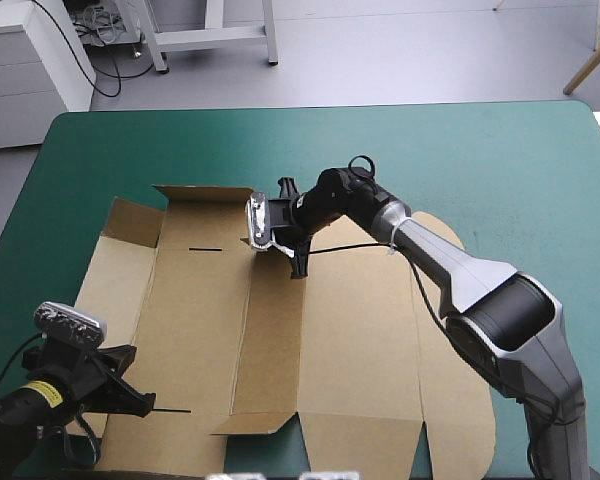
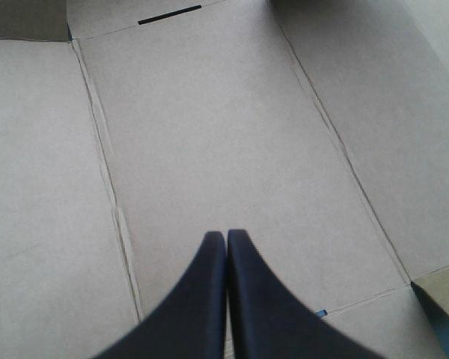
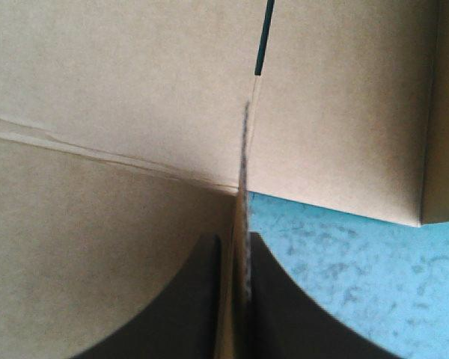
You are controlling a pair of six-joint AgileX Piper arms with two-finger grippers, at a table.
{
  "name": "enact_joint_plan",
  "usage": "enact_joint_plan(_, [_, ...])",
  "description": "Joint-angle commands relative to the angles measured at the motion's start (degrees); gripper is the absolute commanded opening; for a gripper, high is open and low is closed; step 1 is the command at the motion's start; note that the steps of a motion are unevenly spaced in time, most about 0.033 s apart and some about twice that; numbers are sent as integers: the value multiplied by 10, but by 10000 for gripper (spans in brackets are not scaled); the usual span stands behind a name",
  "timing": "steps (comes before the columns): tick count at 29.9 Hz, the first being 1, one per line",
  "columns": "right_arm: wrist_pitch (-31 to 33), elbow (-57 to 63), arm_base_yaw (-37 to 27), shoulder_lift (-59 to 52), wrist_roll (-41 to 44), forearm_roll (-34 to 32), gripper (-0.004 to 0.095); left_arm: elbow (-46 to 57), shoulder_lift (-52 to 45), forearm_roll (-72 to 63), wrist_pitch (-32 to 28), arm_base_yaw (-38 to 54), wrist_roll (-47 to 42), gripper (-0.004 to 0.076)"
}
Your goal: Fold the box
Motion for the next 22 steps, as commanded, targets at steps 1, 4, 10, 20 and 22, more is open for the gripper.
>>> enact_joint_plan(1, [-7,-19,3,-32,17,16,257,-21,3,-10,-29,-3,0,-10])
enact_joint_plan(4, [-7,-19,3,-34,31,3,404,-21,3,-10,-29,-3,0,-10])
enact_joint_plan(10, [-5,-19,-3,-68,167,-115,444,-21,3,-10,-29,-3,0,-10])
enact_joint_plan(20, [125,-19,-108,-143,398,-223,303,-21,3,-1,-28,-3,0,-10])
enact_joint_plan(22, [169,-19,-136,-156,415,-220,297,-21,3,2,-28,-3,0,-10])
